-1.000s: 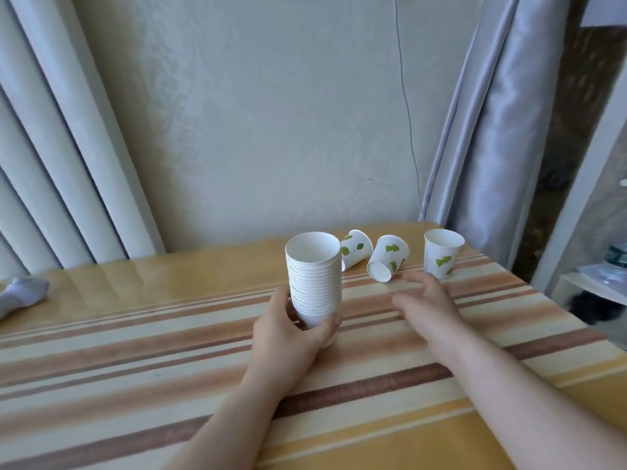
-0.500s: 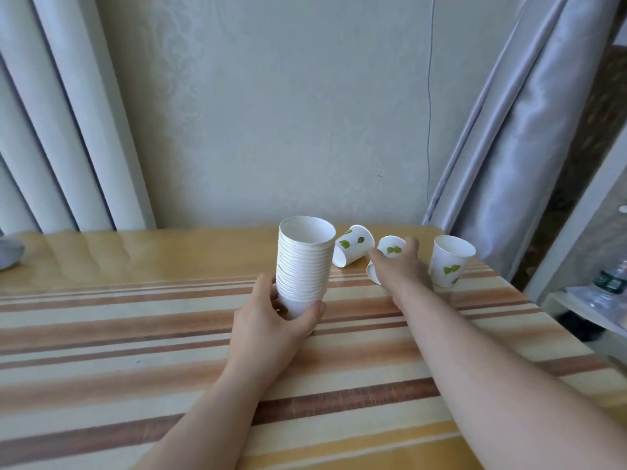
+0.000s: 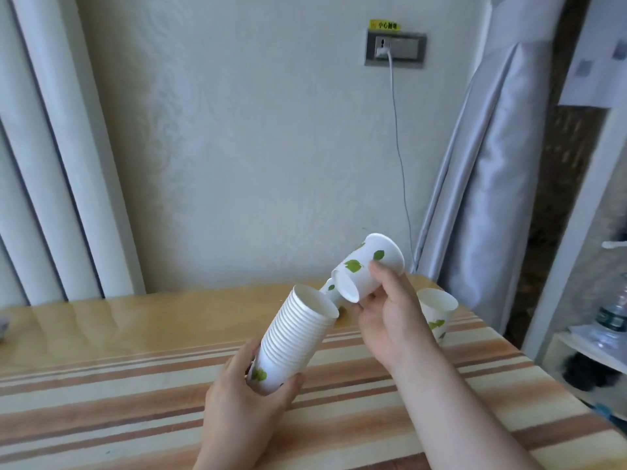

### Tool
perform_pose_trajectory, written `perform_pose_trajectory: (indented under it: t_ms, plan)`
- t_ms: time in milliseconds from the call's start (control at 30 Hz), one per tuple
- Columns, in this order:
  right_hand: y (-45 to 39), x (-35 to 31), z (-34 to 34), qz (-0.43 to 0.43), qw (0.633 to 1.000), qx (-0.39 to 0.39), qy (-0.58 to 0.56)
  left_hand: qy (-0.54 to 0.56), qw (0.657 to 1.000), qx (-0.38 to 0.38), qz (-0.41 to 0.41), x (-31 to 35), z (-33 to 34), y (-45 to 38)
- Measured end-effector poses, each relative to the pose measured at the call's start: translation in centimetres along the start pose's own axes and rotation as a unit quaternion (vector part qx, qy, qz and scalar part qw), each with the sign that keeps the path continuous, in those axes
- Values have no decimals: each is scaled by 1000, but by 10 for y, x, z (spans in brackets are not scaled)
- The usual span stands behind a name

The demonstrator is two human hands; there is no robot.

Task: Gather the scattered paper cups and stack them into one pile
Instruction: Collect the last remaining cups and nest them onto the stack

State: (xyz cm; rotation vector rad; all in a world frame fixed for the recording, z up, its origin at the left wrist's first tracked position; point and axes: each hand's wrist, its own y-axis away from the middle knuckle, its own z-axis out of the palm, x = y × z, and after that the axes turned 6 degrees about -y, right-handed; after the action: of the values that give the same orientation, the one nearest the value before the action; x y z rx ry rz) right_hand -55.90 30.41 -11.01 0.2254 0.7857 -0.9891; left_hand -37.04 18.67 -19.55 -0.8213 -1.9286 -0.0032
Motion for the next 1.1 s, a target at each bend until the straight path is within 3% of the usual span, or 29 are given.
perform_pose_trajectory:
  t_ms: [167, 433, 567, 667, 733, 800, 967, 1100]
  plan:
    - [13, 12, 10, 10, 981, -77, 179, -3, 1000, 4, 11, 1, 2, -2]
    - [12, 26, 3, 50, 972, -107, 203, 34, 999, 16, 1, 1, -1, 1]
    - [5, 39, -21, 123, 958, -156, 208, 59, 998, 36, -10, -1, 0, 0]
    - [-8, 51, -36, 107, 959, -26, 261, 73, 996, 40, -7, -2, -1, 1]
    - [-25, 57, -41, 46, 924, 111, 362, 81, 996, 39, -10, -2, -1, 0]
    - [-45, 61, -39, 11, 886, 191, 422, 76, 996, 39, -10, -5, 0, -1]
    - [-90, 70, -35, 55, 846, 223, 481, 82, 996, 34, -15, -9, 1, -2]
    - [-98, 87, -36, 134, 773, 207, 584, 77, 996, 31, -20, -10, 2, -3]
